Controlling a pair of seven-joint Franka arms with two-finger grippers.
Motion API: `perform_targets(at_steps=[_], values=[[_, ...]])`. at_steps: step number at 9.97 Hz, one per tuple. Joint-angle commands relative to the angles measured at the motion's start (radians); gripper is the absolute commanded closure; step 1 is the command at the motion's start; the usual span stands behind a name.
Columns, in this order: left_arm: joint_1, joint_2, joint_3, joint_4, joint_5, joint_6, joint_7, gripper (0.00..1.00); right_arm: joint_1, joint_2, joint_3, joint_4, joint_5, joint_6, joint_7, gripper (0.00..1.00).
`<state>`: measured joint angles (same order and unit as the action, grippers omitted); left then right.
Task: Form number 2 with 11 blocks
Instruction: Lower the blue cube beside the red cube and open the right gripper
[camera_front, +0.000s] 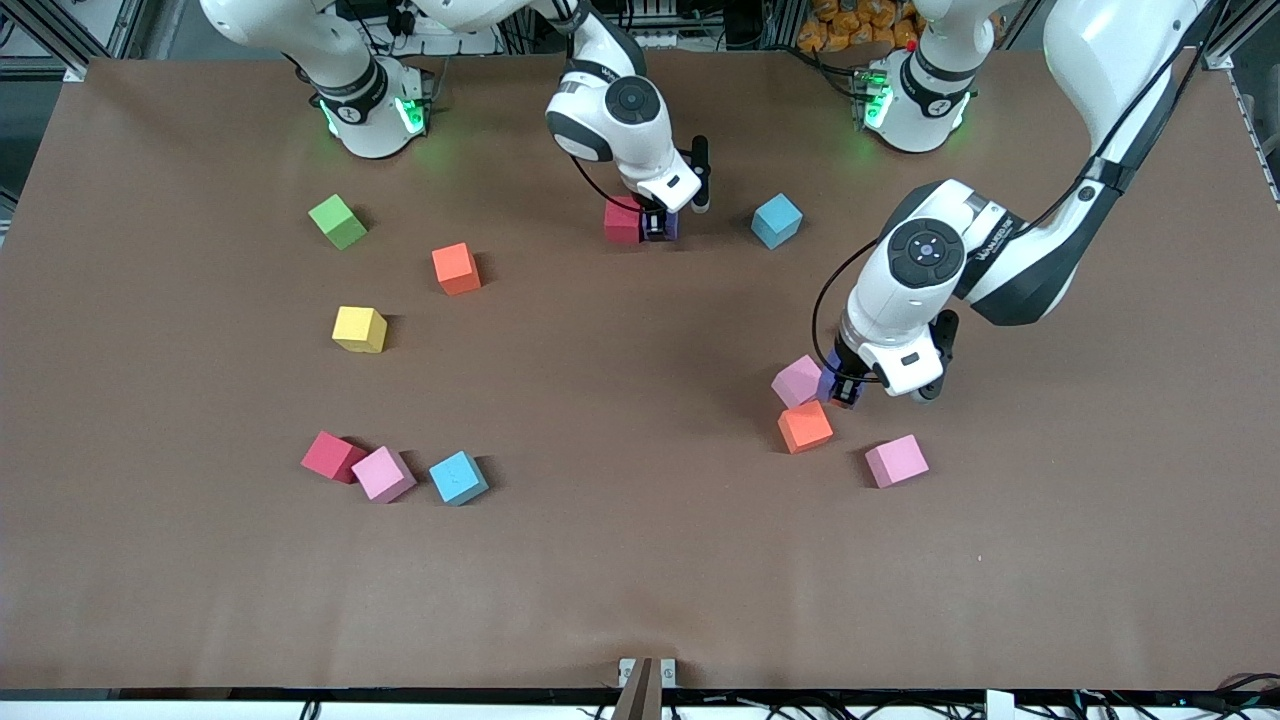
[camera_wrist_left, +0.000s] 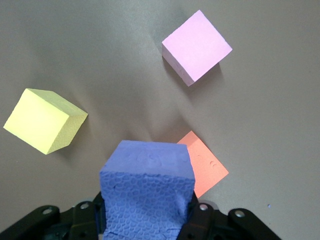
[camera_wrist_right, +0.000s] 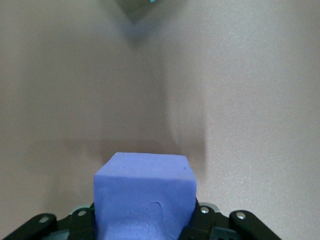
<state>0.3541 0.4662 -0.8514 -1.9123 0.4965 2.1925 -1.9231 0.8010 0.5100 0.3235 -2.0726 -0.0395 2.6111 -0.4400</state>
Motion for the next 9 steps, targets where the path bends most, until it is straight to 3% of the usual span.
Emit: perform_targets(at_steps=[1, 9], values=[[-0.004, 0.003, -0.006, 0.009, 0.008, -0.02, -0.01, 1.0, -0.014, -0.001, 0.008, -0.011, -0.013, 0.014, 0.015, 0.78], [-0.004, 0.009, -0.006, 0.007, 0.01, -0.02, -0.011, 1.0, -0.013, 0.019, -0.003, -0.009, -0.033, 0.037, 0.015, 0.77]])
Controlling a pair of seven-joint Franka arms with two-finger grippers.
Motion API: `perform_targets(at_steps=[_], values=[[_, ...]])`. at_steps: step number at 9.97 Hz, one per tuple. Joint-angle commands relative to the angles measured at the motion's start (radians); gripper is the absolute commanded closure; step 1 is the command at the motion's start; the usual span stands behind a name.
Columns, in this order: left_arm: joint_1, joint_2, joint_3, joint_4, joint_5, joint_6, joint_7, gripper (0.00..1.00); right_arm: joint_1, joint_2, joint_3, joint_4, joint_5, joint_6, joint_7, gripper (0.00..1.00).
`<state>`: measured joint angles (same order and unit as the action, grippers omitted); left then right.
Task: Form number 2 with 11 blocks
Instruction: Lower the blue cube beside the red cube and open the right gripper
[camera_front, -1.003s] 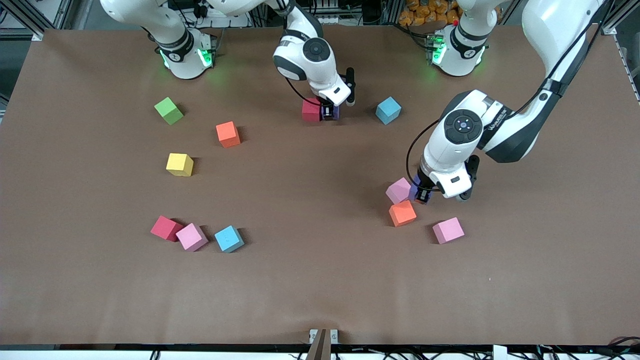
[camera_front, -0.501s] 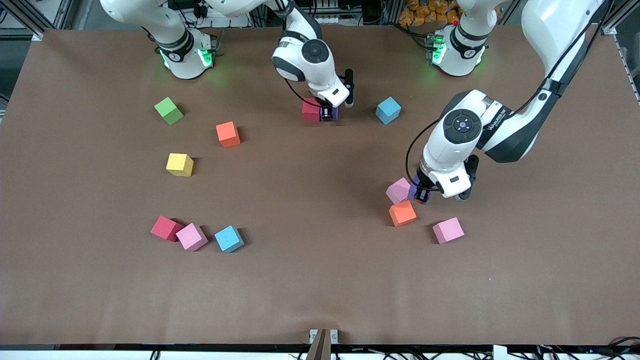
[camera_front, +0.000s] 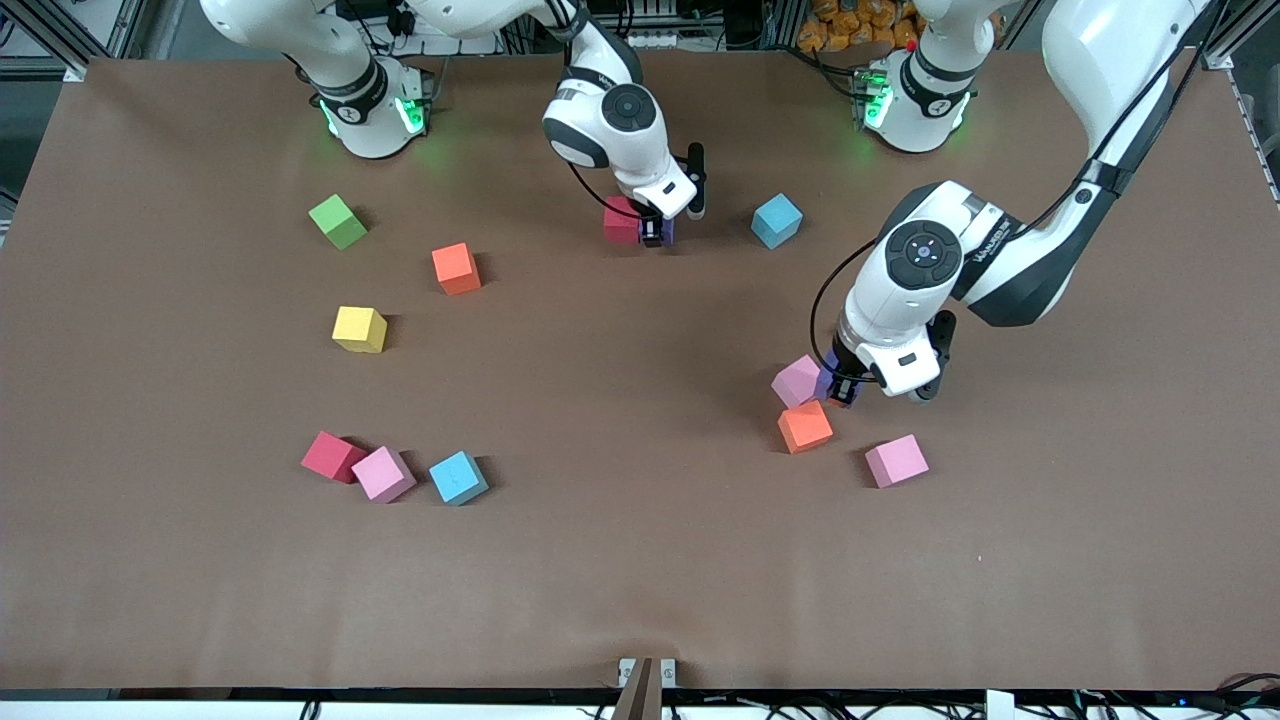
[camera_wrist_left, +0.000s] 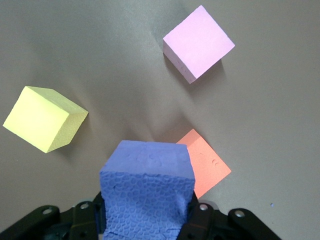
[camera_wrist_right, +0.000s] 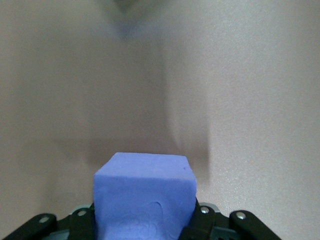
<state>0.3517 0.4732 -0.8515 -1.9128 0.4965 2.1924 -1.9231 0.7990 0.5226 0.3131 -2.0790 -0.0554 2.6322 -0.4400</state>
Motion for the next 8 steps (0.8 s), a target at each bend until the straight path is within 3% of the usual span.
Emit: perform_targets(at_steps=[1, 2, 4, 6, 8], values=[[-0.002, 0.002, -0.006, 0.008, 0.01, -0.02, -0.011, 1.0, -0.011, 0.008, 0.007, -0.003, -0.017, 0.014, 0.015, 0.62], [-0.002, 0.002, -0.006, 0.008, 0.01, -0.02, -0.011, 1.0, -0.011, 0.007, 0.007, -0.003, -0.017, 0.011, 0.021, 0.43], [-0.002, 0.002, -0.006, 0.008, 0.01, -0.02, -0.011, 1.0, -0.011, 0.007, 0.007, -0.003, -0.017, 0.005, 0.024, 0.39], [-0.002, 0.002, -0.006, 0.006, 0.01, -0.02, -0.011, 1.0, -0.009, 0.005, 0.007, -0.004, -0.017, 0.005, 0.023, 0.0], [-0.005, 0.002, -0.006, 0.005, 0.01, -0.02, -0.011, 1.0, -0.006, -0.001, 0.007, -0.003, -0.017, 0.002, 0.033, 0.0]])
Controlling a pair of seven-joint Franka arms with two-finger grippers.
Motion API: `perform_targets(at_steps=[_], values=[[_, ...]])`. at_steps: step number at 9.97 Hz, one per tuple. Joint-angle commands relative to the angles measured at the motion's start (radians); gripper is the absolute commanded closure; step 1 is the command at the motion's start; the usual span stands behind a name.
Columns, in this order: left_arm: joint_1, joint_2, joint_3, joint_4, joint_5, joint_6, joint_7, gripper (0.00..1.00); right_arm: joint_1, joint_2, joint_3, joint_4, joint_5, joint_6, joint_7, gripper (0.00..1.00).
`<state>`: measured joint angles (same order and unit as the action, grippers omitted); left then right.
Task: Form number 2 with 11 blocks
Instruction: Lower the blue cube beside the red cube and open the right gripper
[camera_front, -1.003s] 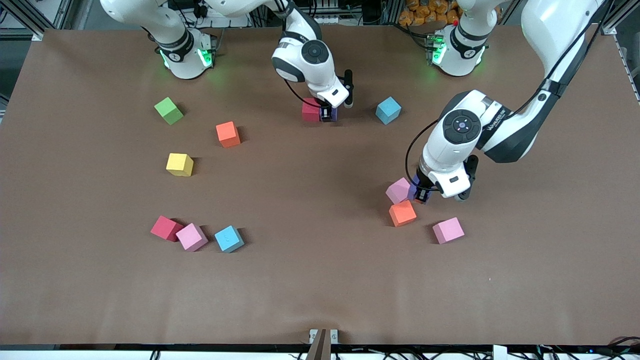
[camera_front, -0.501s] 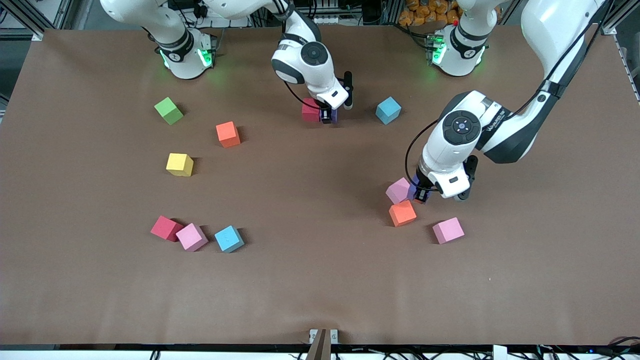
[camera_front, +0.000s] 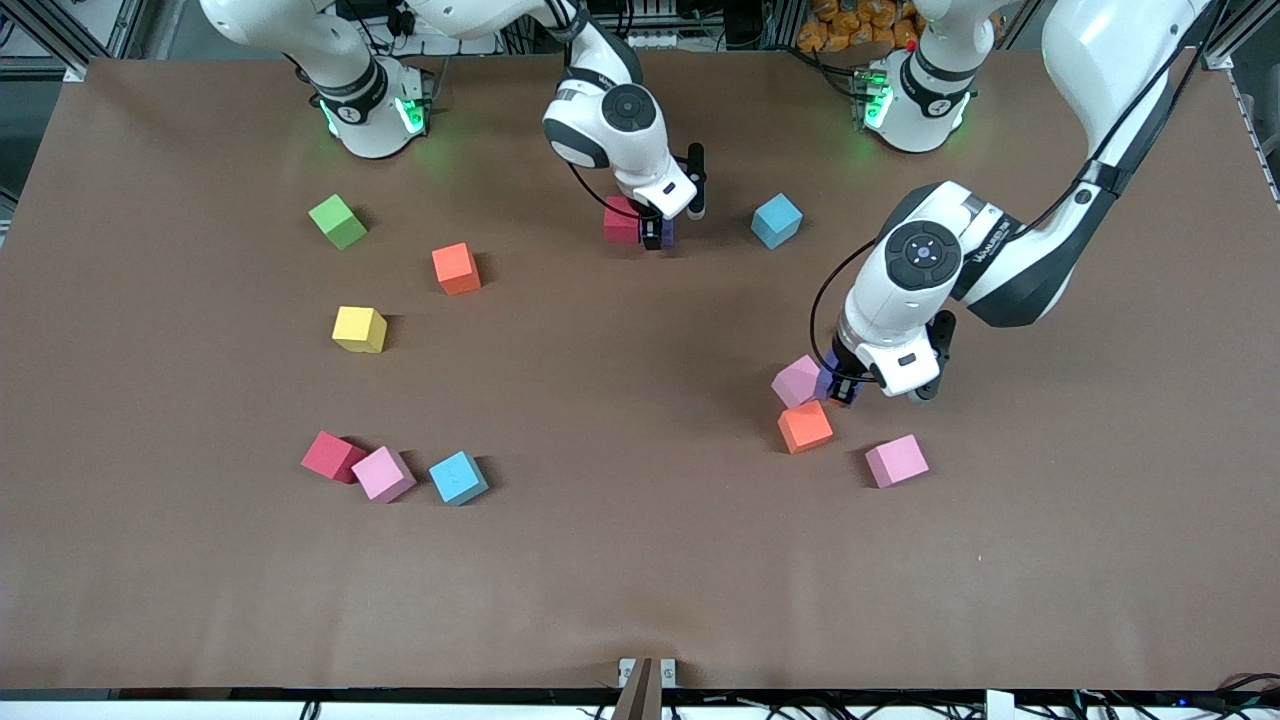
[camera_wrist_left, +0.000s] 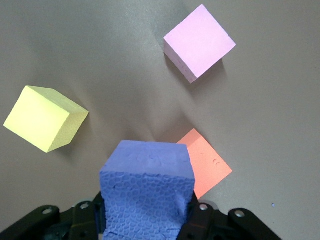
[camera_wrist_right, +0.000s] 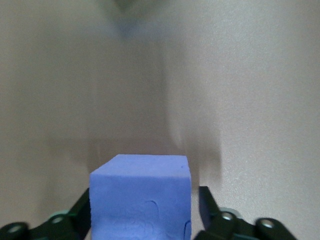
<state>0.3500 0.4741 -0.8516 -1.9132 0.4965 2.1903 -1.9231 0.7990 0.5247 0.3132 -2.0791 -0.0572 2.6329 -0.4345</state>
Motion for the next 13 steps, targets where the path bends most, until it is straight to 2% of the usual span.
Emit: perform_targets(at_steps=[1, 4, 8, 9, 11, 13], values=[[-0.003, 0.001, -0.007, 0.005, 0.01, -0.018, -0.011, 1.0, -0.006, -0.003, 0.01, -0.003, -0.013, -0.002, 0.039, 0.0], [-0.005, 0.007, -0.009, -0.001, 0.008, -0.018, -0.013, 1.0, -0.006, -0.054, 0.017, 0.002, -0.01, -0.104, 0.043, 0.0], [-0.019, 0.003, -0.015, -0.032, -0.034, -0.018, -0.042, 1.0, -0.012, -0.187, 0.017, 0.001, -0.01, -0.174, 0.023, 0.0], [-0.023, -0.005, -0.018, -0.049, -0.068, -0.018, -0.062, 1.0, -0.024, -0.243, 0.018, 0.001, -0.007, -0.27, 0.033, 0.0], [-0.023, -0.005, -0.072, -0.085, -0.073, -0.017, -0.179, 1.0, -0.099, -0.387, 0.014, -0.022, -0.009, -0.47, 0.03, 0.0], [-0.022, -0.005, -0.147, -0.137, -0.073, -0.005, -0.302, 1.0, -0.257, -0.474, 0.014, -0.065, -0.013, -0.502, 0.014, 0.0]])
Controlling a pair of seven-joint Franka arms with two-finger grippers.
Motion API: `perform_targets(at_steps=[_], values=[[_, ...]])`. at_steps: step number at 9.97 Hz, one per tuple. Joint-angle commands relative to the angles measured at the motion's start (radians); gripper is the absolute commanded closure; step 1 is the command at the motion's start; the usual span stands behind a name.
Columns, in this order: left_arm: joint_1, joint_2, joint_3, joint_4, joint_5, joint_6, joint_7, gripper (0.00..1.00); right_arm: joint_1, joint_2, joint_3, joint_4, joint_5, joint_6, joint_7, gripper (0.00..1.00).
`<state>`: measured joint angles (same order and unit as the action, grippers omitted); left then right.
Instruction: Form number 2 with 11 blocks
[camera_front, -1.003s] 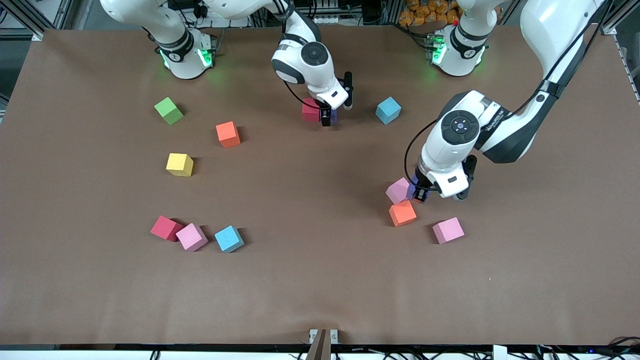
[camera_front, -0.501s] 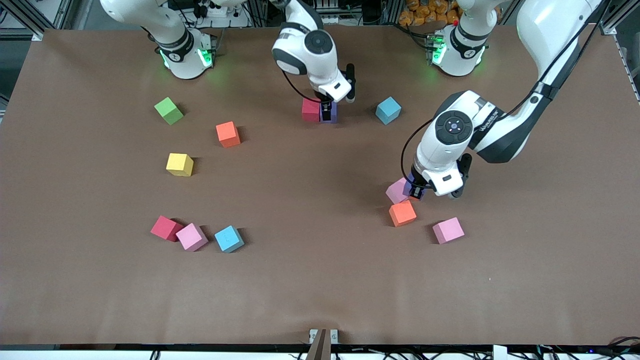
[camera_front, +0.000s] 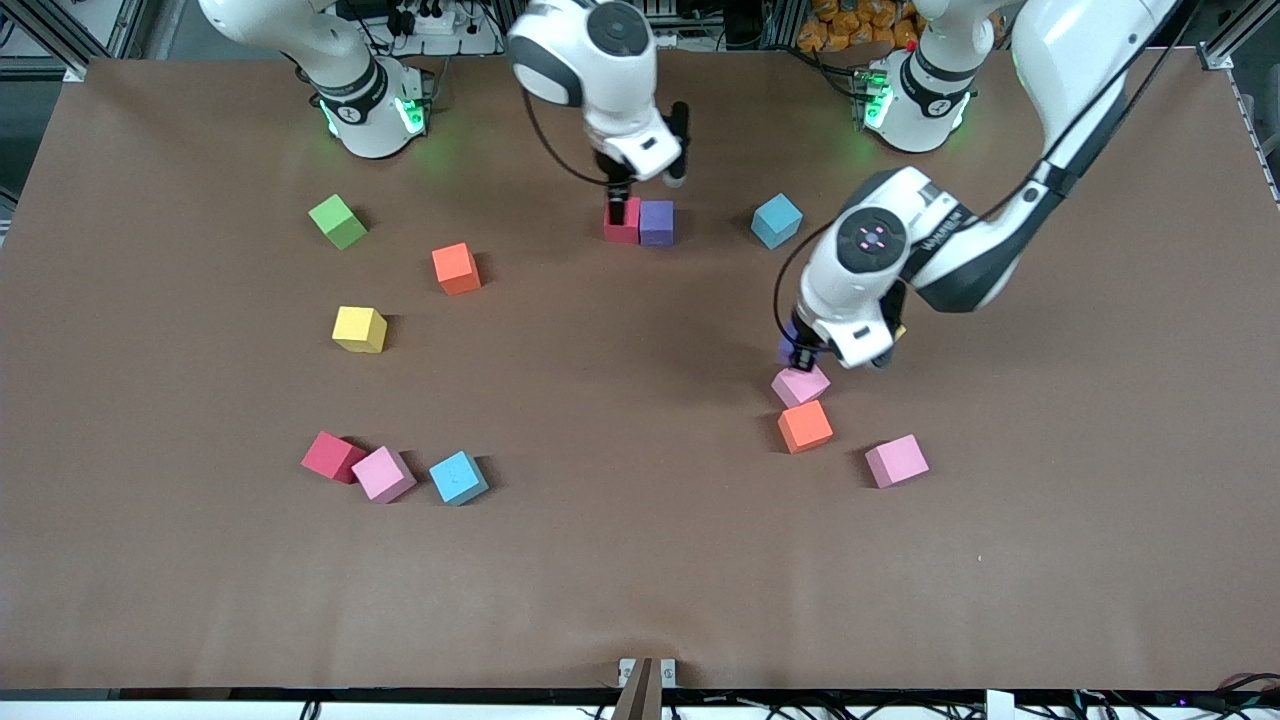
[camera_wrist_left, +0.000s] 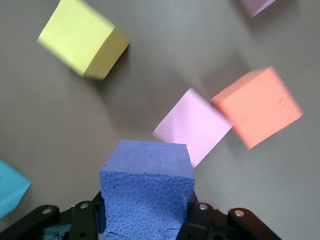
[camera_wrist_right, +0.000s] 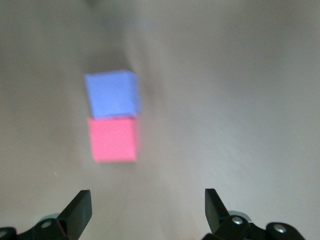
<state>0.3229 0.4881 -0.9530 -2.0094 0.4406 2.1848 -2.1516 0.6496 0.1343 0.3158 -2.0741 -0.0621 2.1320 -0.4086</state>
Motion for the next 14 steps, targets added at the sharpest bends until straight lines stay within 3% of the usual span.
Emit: perform_targets(at_steps=[1, 4, 7, 10, 11, 12, 14], values=[[0.005, -0.02, -0.087, -0.072, -0.017, 0.027, -0.143, 1.0, -0.19, -0.096, 0.009, -0.069, -0.01, 0.0, -0.042, 0.0], [-0.033, -0.019, -0.148, -0.153, -0.016, 0.102, -0.301, 1.0, -0.445, -0.082, 0.0, -0.005, -0.016, 0.046, -0.131, 0.0], [-0.099, -0.011, -0.145, -0.238, -0.002, 0.208, -0.544, 1.0, -0.58, 0.009, 0.0, 0.0, -0.045, 0.208, -0.191, 0.0], [-0.128, -0.011, -0.144, -0.307, 0.019, 0.271, -0.741, 1.0, -0.643, 0.216, 0.0, 0.151, 0.004, 0.258, -0.176, 0.0], [-0.131, -0.01, -0.144, -0.327, 0.042, 0.274, -0.795, 1.0, -0.642, 0.278, 0.0, 0.223, 0.052, 0.256, -0.168, 0.0], [-0.152, -0.006, -0.144, -0.338, 0.062, 0.286, -0.838, 1.0, -0.631, 0.321, -0.003, 0.297, 0.171, 0.235, -0.136, 0.0], [-0.182, -0.006, -0.144, -0.376, 0.066, 0.326, -0.884, 1.0, -0.61, 0.424, -0.032, 0.401, 0.18, 0.226, -0.131, 0.0]])
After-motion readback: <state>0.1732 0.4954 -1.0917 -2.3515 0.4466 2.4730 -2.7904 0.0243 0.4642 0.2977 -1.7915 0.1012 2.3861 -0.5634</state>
